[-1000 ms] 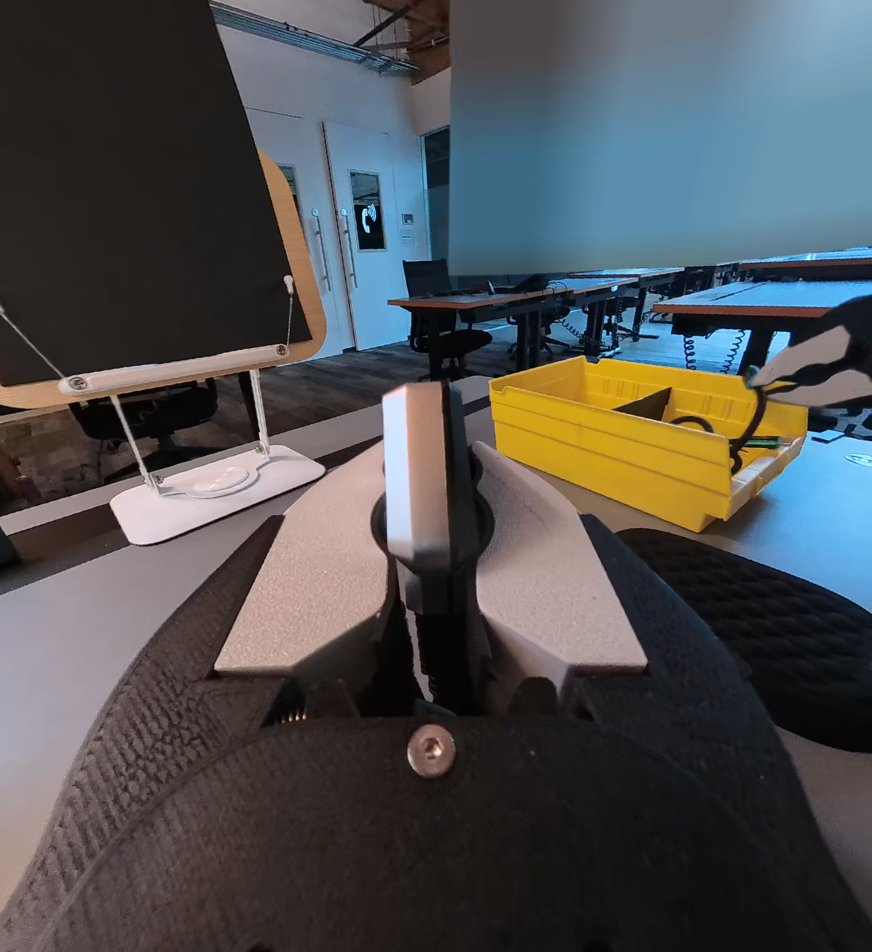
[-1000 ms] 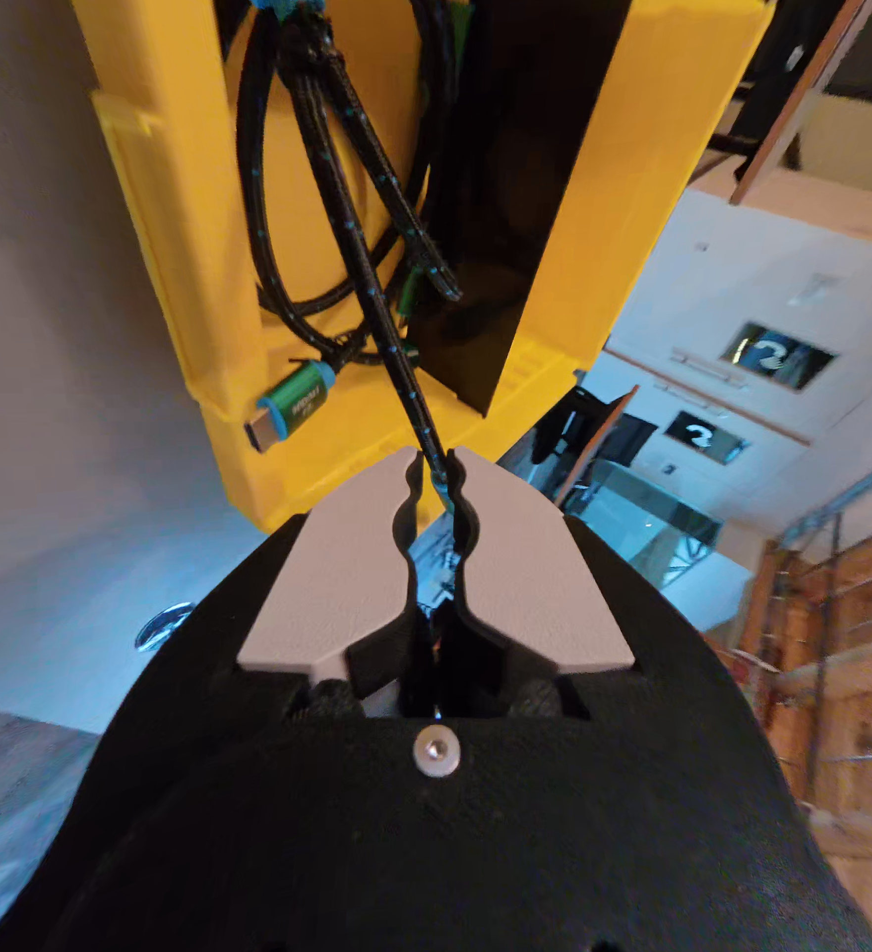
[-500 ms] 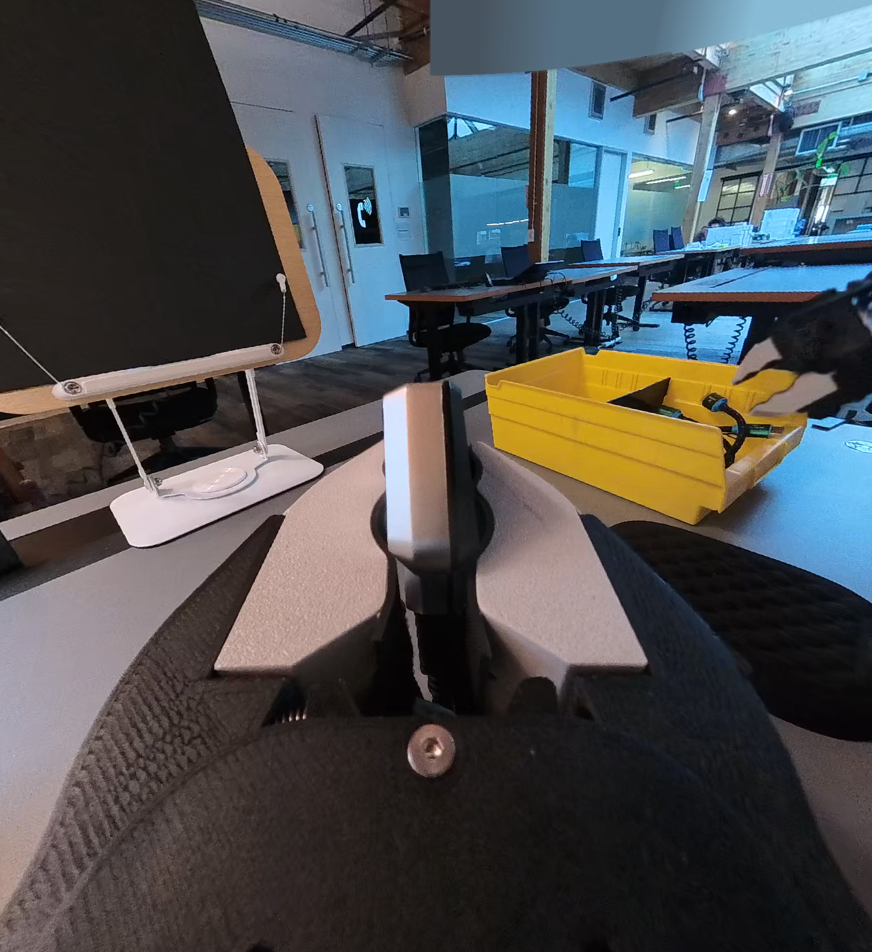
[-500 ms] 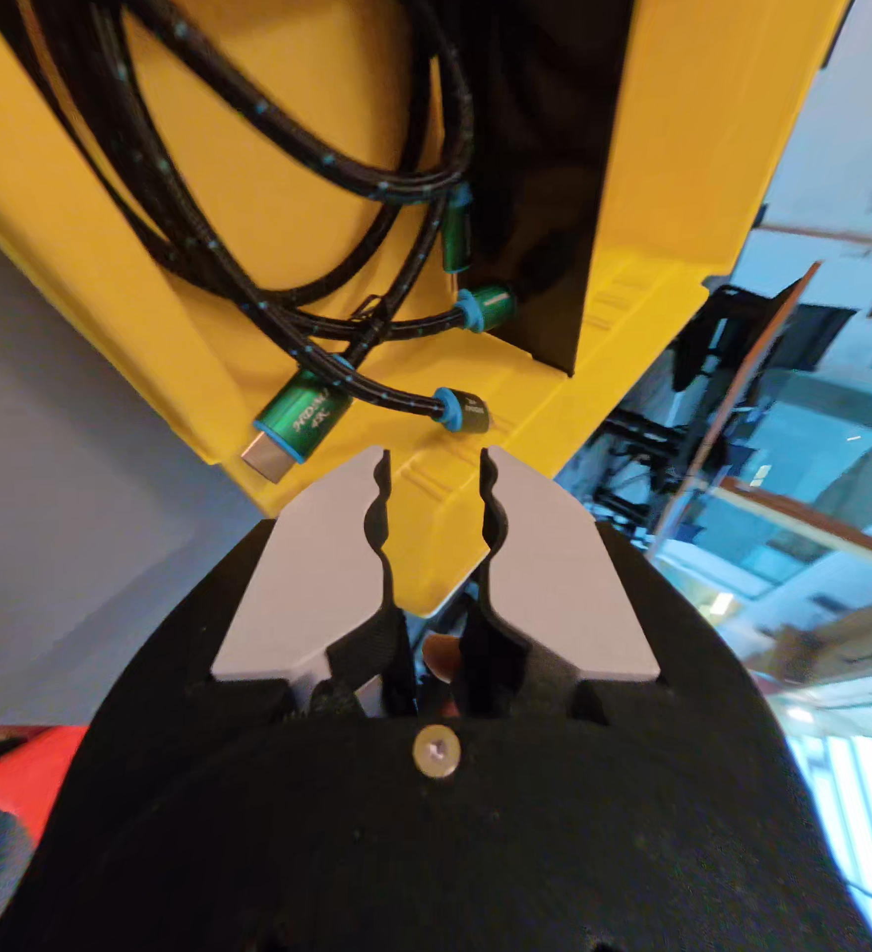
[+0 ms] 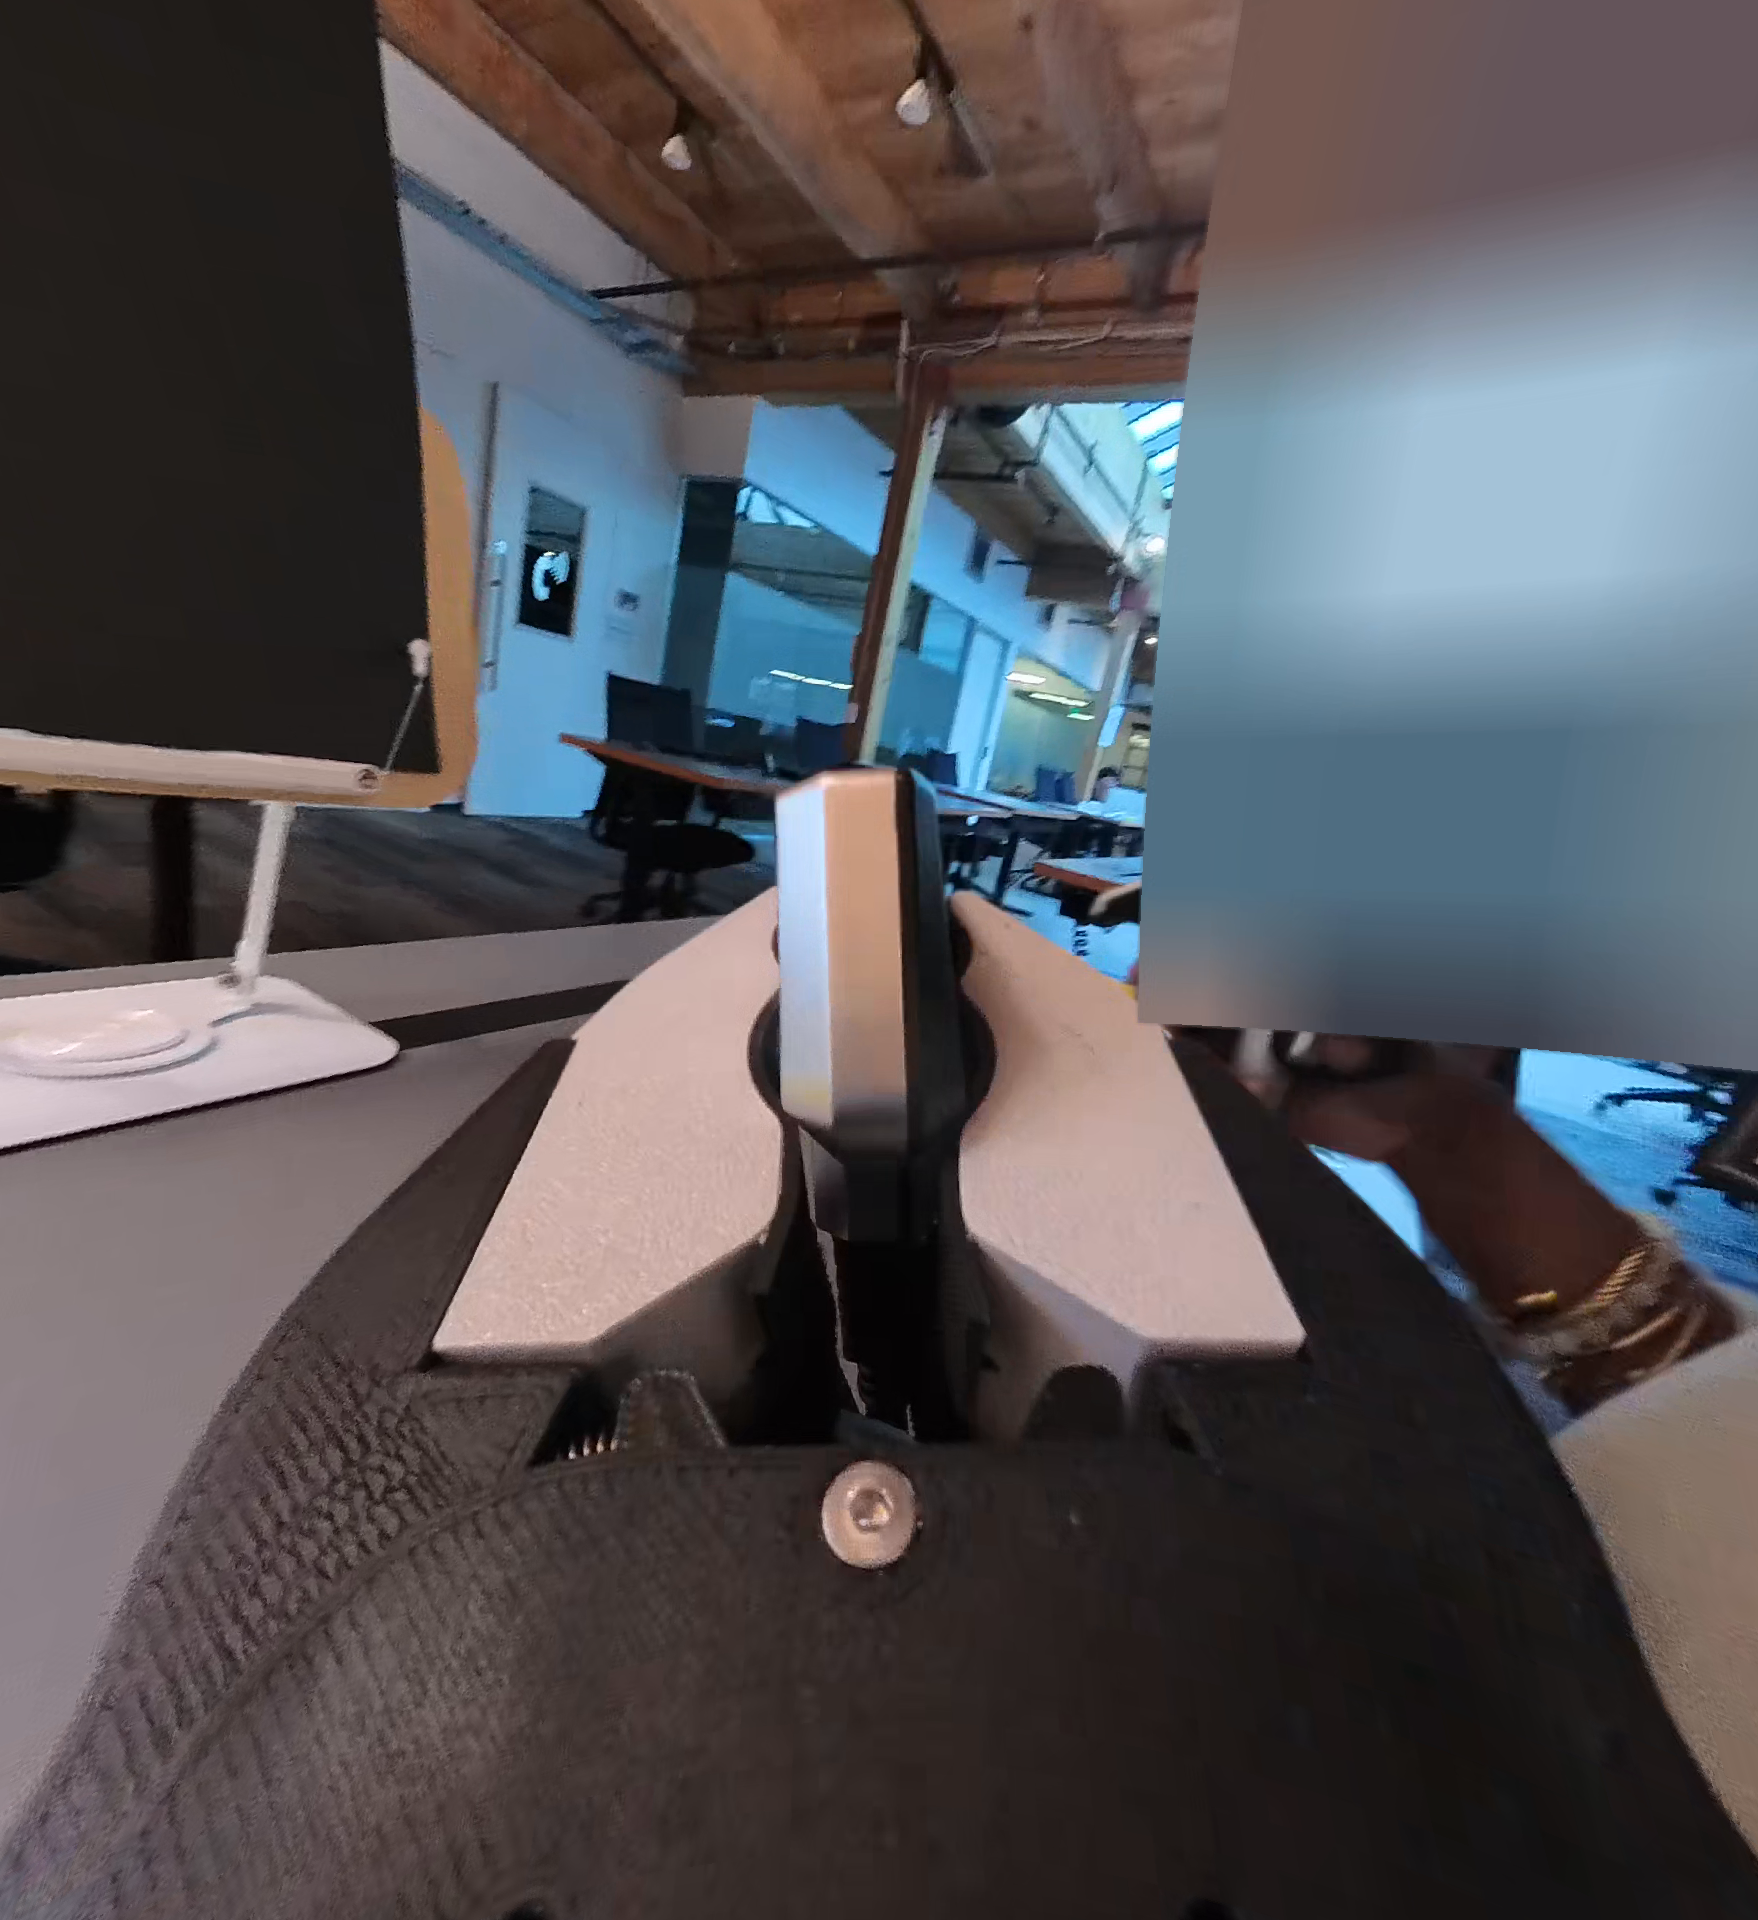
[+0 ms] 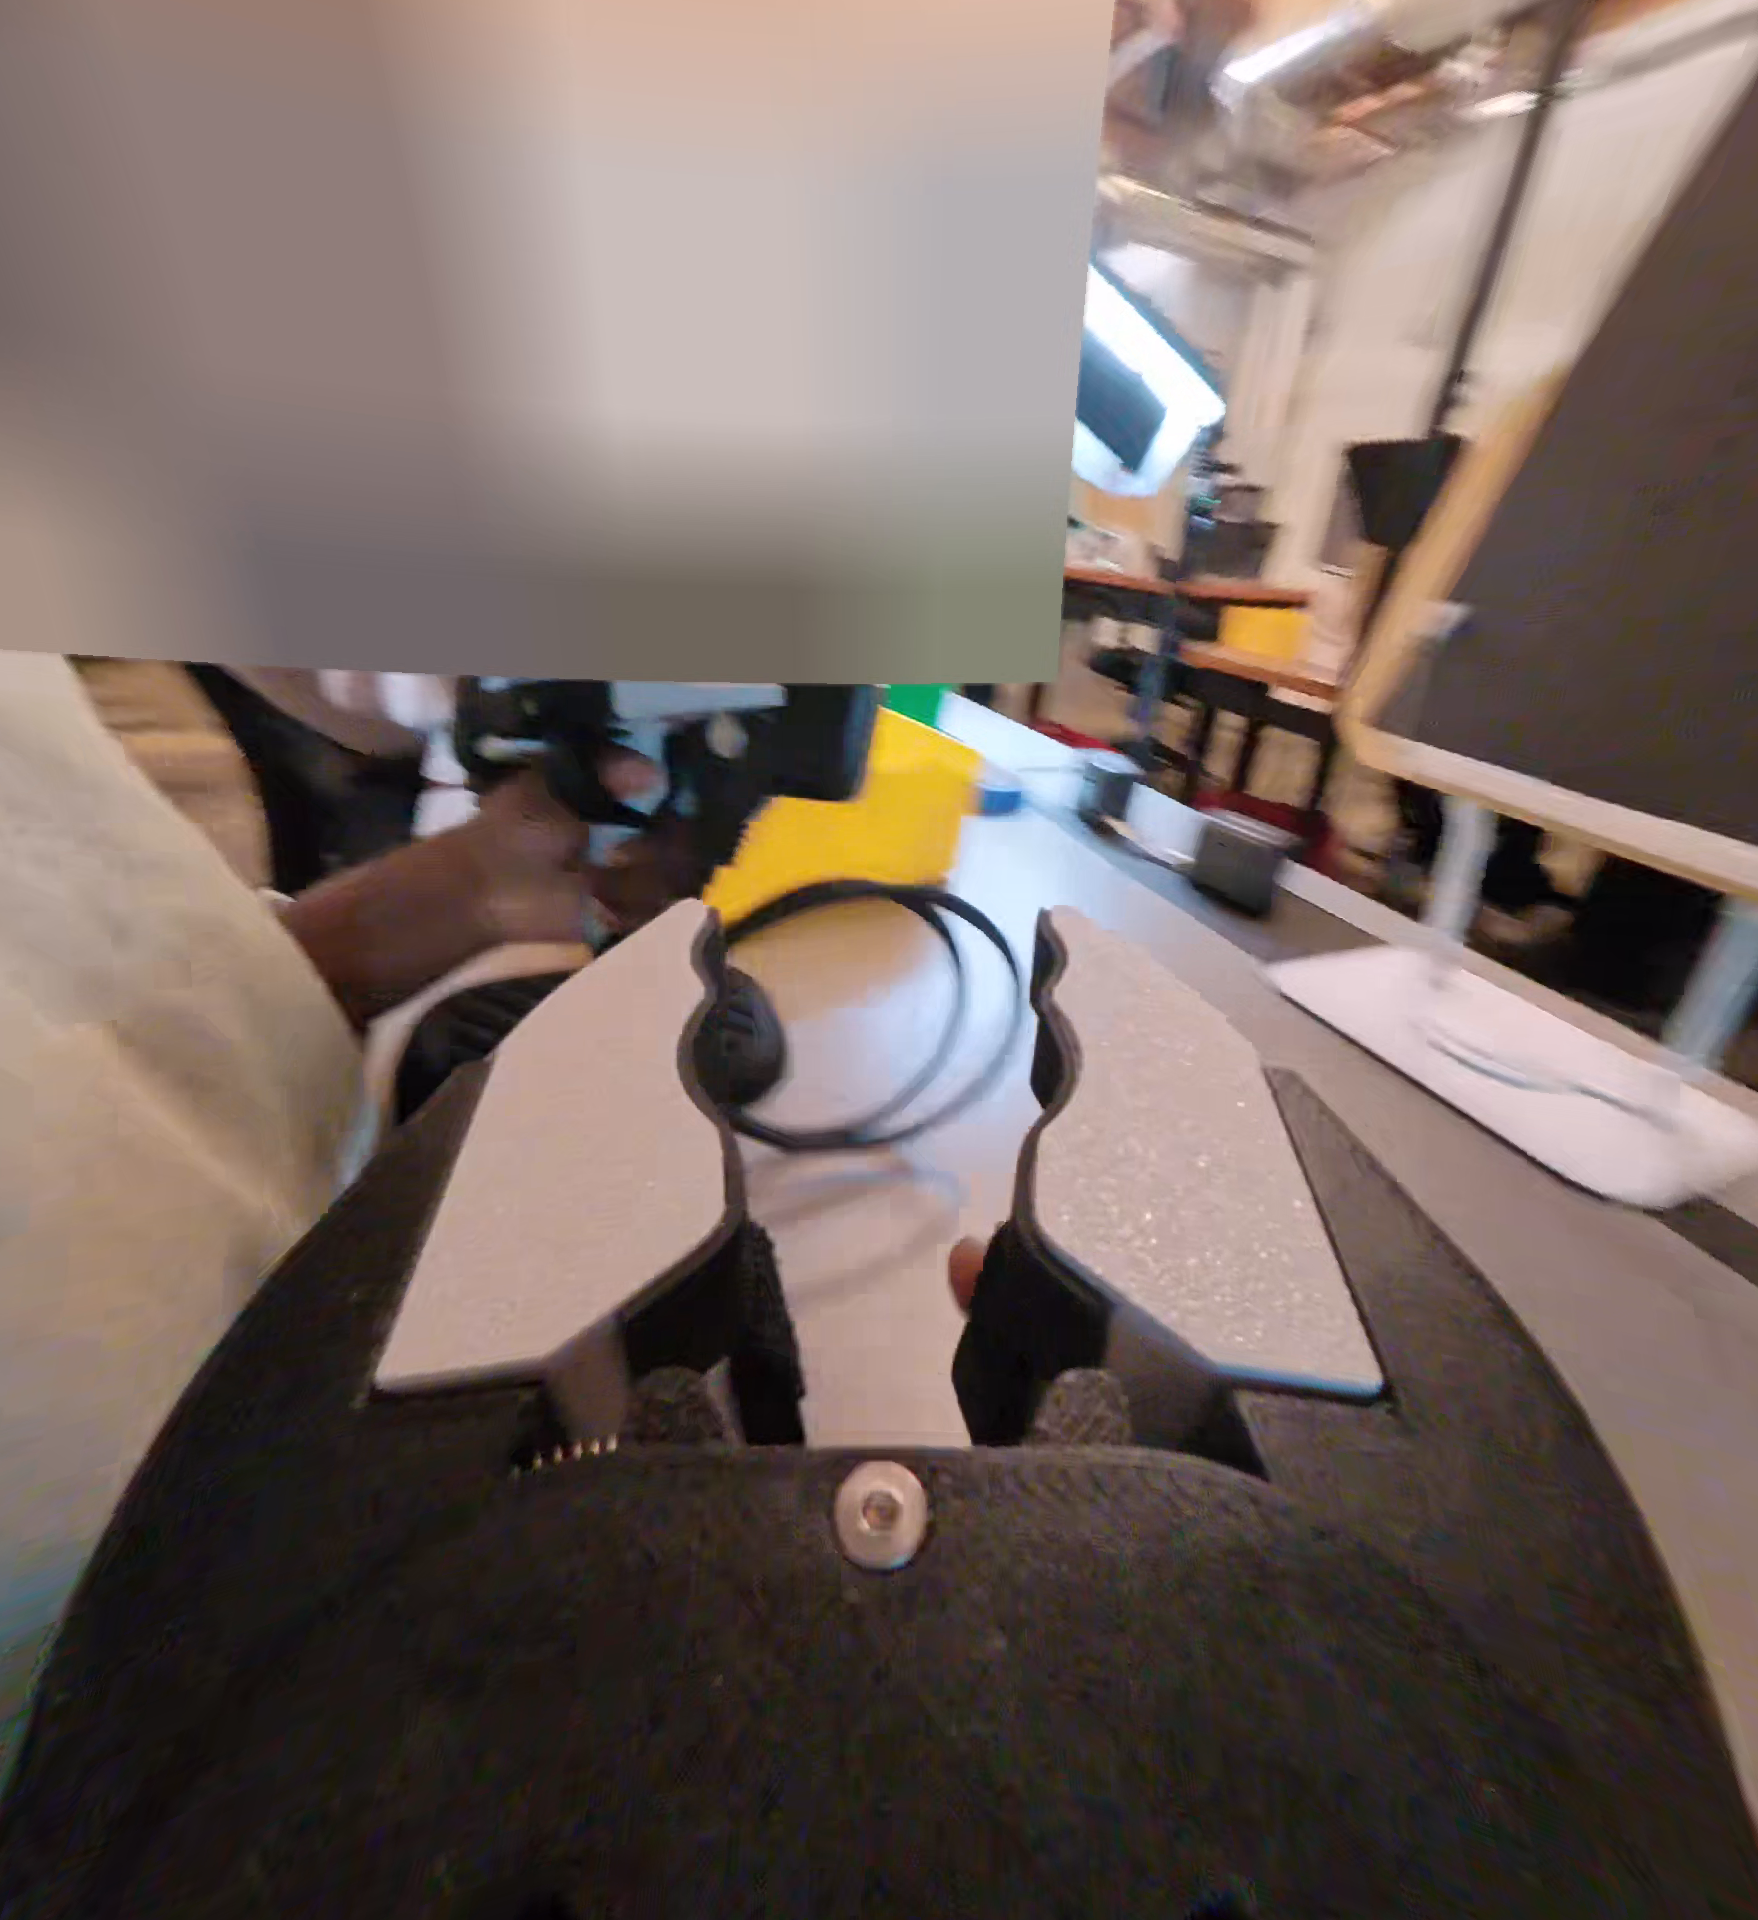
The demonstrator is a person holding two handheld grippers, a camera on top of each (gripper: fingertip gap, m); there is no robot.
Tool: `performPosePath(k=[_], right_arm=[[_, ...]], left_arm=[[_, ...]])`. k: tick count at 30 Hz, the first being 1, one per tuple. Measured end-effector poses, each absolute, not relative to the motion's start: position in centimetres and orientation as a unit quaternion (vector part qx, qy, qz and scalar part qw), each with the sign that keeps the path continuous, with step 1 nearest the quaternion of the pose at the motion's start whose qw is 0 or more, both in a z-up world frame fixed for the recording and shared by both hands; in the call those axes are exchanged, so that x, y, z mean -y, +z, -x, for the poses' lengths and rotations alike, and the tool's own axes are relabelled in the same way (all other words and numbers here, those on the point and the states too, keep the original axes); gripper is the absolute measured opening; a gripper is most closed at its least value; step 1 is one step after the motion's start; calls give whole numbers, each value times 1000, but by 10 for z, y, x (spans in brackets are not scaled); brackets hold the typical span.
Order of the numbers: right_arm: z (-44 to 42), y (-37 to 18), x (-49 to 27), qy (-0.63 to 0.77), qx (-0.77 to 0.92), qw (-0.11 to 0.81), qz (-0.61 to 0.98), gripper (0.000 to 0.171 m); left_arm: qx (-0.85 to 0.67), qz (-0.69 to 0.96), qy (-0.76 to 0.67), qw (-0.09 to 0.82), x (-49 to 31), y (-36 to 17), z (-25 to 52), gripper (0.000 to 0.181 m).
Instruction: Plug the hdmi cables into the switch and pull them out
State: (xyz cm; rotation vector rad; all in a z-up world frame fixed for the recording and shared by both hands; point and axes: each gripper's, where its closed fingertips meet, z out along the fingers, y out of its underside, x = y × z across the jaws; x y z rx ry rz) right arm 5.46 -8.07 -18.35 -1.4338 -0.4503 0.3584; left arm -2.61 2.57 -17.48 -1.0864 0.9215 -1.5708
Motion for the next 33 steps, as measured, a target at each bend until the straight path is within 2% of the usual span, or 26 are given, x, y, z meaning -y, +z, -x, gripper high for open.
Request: performPosePath(k=[3,6,10,12,14,15,17,21,28,33], right_arm=[[-12,-193,44,208,245,703,634,65],[20,-181,30,271,279,715,580,62],[36,-165,27,401,260,710,517,46],[39,-165,28,421,267,703,507,30],[40,-166,31,411,285,704,505,21],[40,-166,34,401,299,703,506,21],[38,-162,40,360,326,712,507,19],[23,-146,47,210,379,742,512,19],[-55,-59,80,-6,336,813,475,19],[-127,-28,110,-138,271,824,477,19]], left_arm=[[-395,413,-671,473,-12,-167,31,22],[-429,370,-684,460,7,-164,36,23],[-458,334,-693,445,24,-162,38,23],[-468,329,-693,439,29,-163,36,23],[-478,315,-699,428,35,-163,37,23],[-482,313,-699,426,37,-163,37,24],[-474,310,-694,445,35,-160,37,38],[-417,301,-705,488,15,-144,50,58],[-369,374,-671,524,-31,-180,46,57],[-343,395,-669,528,-40,-205,42,52]])
